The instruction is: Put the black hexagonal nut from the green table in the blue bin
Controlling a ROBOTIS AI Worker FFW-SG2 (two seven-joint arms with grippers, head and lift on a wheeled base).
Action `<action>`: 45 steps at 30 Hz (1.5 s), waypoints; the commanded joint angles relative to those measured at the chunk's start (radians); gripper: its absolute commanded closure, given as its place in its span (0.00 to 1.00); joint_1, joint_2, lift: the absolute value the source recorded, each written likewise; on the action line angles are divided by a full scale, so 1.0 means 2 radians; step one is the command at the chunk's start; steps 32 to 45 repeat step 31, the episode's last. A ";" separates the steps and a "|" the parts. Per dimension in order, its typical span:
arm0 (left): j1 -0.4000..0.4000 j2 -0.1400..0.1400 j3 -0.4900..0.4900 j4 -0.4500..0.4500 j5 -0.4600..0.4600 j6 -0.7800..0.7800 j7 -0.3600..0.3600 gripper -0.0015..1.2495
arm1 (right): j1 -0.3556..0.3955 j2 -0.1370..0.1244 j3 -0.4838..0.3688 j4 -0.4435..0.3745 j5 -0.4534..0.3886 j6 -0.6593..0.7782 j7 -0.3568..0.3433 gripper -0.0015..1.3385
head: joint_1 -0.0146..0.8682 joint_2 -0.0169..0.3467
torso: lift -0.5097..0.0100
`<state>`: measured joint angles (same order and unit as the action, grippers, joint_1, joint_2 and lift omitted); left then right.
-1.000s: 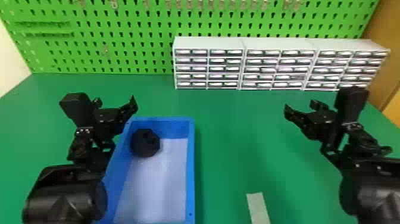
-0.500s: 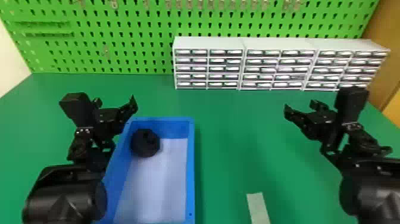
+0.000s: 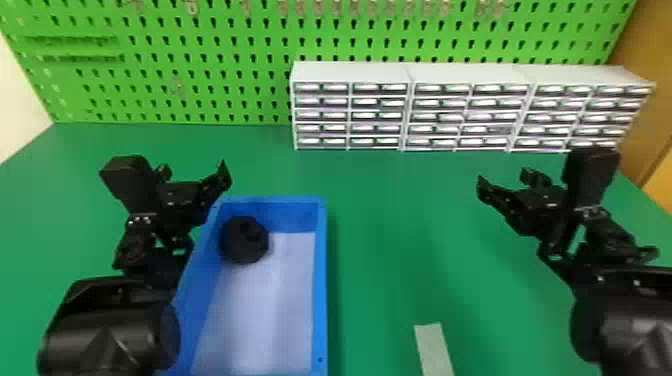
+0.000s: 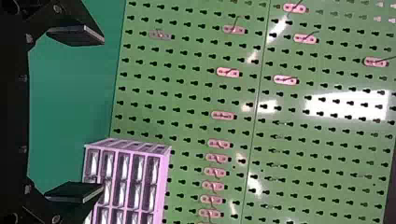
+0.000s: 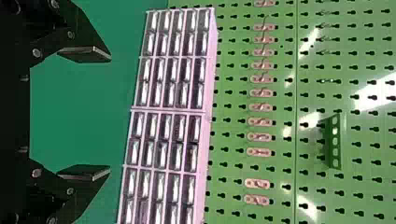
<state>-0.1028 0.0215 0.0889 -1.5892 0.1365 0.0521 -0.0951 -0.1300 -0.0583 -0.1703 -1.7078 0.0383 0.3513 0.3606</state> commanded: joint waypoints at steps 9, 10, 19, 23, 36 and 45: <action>0.000 0.000 0.000 0.000 0.000 0.000 -0.001 0.14 | 0.001 0.000 0.000 -0.001 -0.001 0.000 0.001 0.32 | 0.79 0.19 | 0.79; 0.000 0.000 0.000 0.000 0.000 0.000 -0.001 0.14 | 0.001 0.000 0.000 -0.001 -0.002 0.000 0.000 0.32 | 0.79 0.19 | 0.79; 0.000 0.000 -0.001 0.000 0.001 0.000 -0.001 0.14 | 0.001 0.000 -0.001 -0.001 -0.002 0.000 0.000 0.32 | 0.79 0.19 | 0.79; 0.000 0.000 -0.002 0.000 0.001 0.000 -0.001 0.14 | 0.001 -0.001 -0.001 -0.001 -0.002 0.000 0.000 0.32 | 0.79 0.19 | 0.79; 0.000 0.000 -0.001 0.000 0.000 0.000 -0.001 0.14 | 0.001 -0.001 0.000 -0.001 -0.002 0.000 0.001 0.32 | 0.79 0.19 | 0.79; 0.000 0.000 -0.001 0.000 0.000 0.000 -0.001 0.14 | 0.001 -0.001 0.000 -0.001 -0.002 0.000 0.001 0.32 | 0.79 0.19 | 0.79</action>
